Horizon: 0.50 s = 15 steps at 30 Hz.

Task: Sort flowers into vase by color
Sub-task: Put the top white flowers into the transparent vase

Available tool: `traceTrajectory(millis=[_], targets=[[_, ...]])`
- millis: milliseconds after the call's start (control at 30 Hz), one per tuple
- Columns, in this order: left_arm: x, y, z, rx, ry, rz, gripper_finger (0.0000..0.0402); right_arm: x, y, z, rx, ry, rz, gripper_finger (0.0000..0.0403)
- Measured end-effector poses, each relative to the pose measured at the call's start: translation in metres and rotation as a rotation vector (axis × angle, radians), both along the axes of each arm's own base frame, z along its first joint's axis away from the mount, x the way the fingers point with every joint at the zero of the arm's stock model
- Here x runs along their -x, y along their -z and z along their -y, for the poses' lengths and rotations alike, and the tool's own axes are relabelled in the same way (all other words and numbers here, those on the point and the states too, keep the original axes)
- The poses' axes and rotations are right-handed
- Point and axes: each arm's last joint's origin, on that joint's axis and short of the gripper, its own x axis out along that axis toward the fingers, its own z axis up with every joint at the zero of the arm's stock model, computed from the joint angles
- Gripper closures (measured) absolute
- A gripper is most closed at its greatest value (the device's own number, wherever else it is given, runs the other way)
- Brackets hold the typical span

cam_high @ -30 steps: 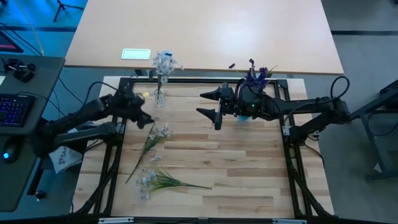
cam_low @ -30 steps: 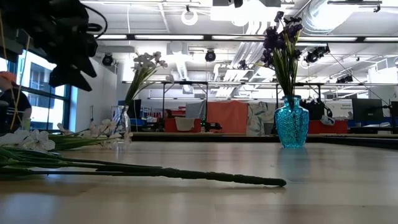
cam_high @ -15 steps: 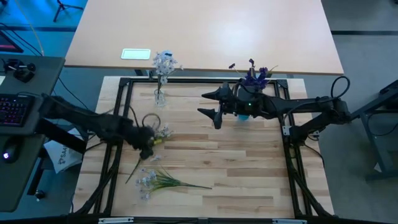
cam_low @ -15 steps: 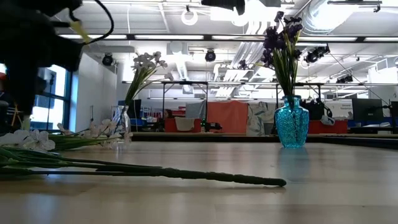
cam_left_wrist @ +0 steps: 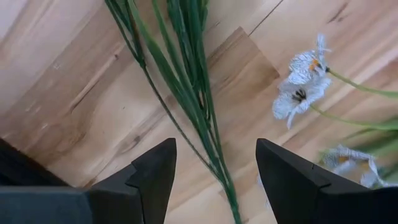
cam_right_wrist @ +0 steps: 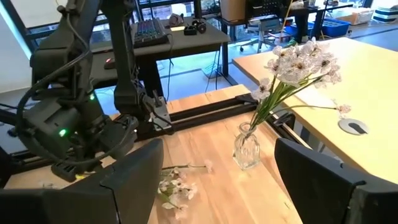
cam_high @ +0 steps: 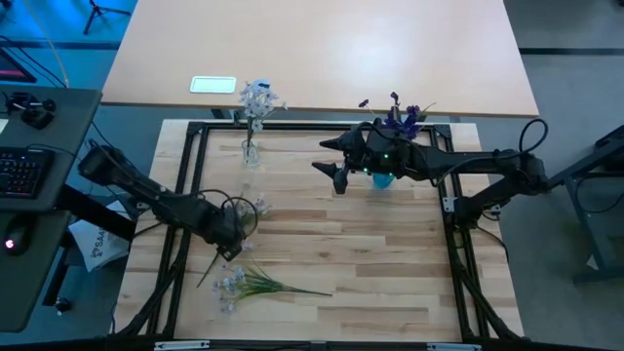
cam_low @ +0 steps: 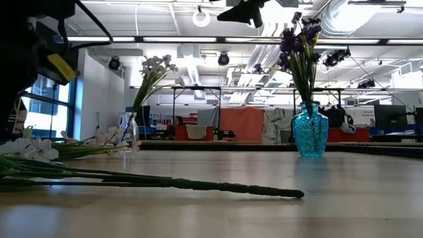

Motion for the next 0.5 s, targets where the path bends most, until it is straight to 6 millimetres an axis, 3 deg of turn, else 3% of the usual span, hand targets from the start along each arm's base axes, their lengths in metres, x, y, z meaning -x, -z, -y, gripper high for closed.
traceTrajectory(millis=[500], targets=[[-0.009,0.03,0.006,-0.032,-0.081,-0.138,0.0194,0.001,0.005,-0.001,-0.007,-0.006,-0.054,0.0099]])
